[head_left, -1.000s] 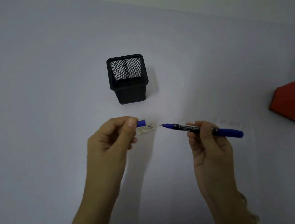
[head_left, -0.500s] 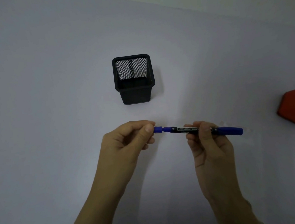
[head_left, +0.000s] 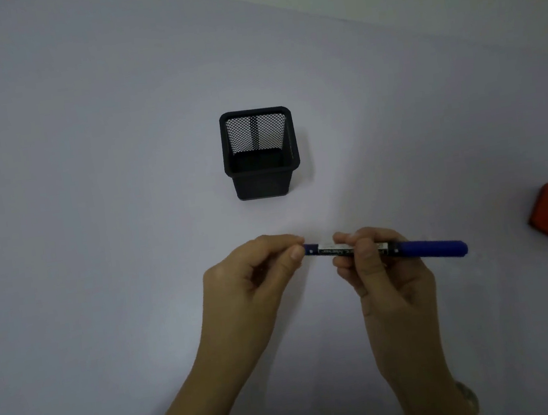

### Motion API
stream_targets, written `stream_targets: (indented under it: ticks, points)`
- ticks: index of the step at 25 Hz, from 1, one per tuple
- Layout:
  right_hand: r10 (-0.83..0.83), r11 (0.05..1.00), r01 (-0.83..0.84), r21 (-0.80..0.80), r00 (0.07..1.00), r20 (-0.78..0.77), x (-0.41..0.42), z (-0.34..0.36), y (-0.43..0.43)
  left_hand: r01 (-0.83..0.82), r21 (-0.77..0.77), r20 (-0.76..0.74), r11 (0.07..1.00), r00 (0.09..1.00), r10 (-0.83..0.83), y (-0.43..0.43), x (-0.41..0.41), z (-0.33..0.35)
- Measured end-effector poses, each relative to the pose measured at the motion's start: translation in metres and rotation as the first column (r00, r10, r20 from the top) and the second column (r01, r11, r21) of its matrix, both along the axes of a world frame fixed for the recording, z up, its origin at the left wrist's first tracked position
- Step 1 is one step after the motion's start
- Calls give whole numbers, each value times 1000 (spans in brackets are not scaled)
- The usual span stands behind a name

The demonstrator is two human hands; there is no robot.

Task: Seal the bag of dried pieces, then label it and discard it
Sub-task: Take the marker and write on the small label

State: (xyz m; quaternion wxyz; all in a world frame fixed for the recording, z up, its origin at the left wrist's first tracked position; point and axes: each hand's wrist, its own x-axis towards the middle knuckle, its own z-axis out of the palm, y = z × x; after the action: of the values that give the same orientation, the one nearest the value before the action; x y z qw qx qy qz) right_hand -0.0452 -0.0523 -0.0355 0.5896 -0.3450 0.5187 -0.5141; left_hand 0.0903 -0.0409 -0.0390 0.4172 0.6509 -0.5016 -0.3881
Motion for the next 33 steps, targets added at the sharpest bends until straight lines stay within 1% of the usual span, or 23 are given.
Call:
stream_targets:
  ticks: [1, 2, 3, 5, 7, 8, 9, 11, 12, 14, 15, 17, 18, 21, 22, 23, 26, 28, 29, 30, 31, 33]
  points:
    - [25, 999, -27, -40, 999, -35, 0, 2, -4, 54, -104, 197, 993, 980, -32, -3, 3, -5]
    - [22, 997, -26, -69, 998, -54, -2, 4, -9, 100, -190, 370, 977, 929, -24, -6, 7, -9]
    - [-13, 997, 10, -75, 999, -46, -6, 8, -16, 134, -246, 498, 960, 867, 7, -9, 12, -13]
    - [-131, 989, 134, -59, 989, 62, -18, 18, -32, 170, -300, 653, 939, 754, 72, -13, 23, -17]
    - [-213, 973, 226, -42, 956, 204, -27, 31, -53, 173, -264, 763, 949, 639, 96, -18, 33, -20]
    - [-235, 968, 249, -39, 946, 222, -28, 35, -64, 167, -222, 803, 961, 589, 84, -20, 37, -23]
    - [-234, 968, 248, -46, 950, 205, -25, 40, -74, 161, -178, 833, 971, 550, 62, -22, 39, -27]
    - [-186, 975, 195, -105, 978, 93, -11, 47, -92, 168, -110, 867, 980, 498, 12, -28, 41, -33]
    - [-146, 977, 144, -155, 989, 0, -2, 47, -99, 174, -91, 874, 981, 487, -5, -29, 41, -36]
    - [-41, 962, -5, -272, 986, -162, 19, 46, -110, 178, -77, 871, 981, 492, -21, -31, 42, -40]
    - [13, 939, -96, -330, 970, -243, 29, 44, -114, 178, -80, 865, 981, 501, -20, -31, 43, -40]
    - [38, 874, -244, -420, 897, -441, 45, 34, -123, 181, -85, 855, 980, 518, -22, -32, 42, -41]
    - [31, 849, -300, -436, 851, -525, 51, 28, -127, 182, -82, 852, 980, 523, -26, -32, 42, -41]
    - [1, 801, -427, -419, 701, -713, 64, 14, -134, 183, -79, 851, 980, 524, -29, -32, 42, -42]
    - [-15, 794, -443, -416, 670, -742, 65, 10, -136, 182, -84, 852, 980, 523, -24, -33, 42, -41]
    - [-35, 800, -426, -423, 670, -742, 66, 9, -136, 183, -94, 850, 979, 526, -16, -33, 41, -41]
    - [-122, 844, -250, -474, 771, -625, 57, 14, -138, 185, -133, 826, 974, 564, 5, -33, 40, -42]
    - [-158, 846, -206, -491, 783, -601, 46, 16, -141, 178, -142, 811, 974, 585, 11, -33, 39, -42]
    - [-138, 847, -238, -475, 764, -630, 42, 15, -143, 177, -147, 805, 973, 593, 14, -33, 39, -42]
    - [-92, 842, -309, -442, 725, -682, 42, 13, -145, 178, -153, 799, 972, 601, 15, -33, 39, -42]
    - [-42, 823, -402, -400, 661, -750, 43, 9, -146, 178, -156, 794, 972, 607, 16, -33, 39, -42]
    - [44, 765, -574, -291, 499, -866, 48, -2, -146, 182, -155, 796, 971, 606, 13, -34, 39, -41]
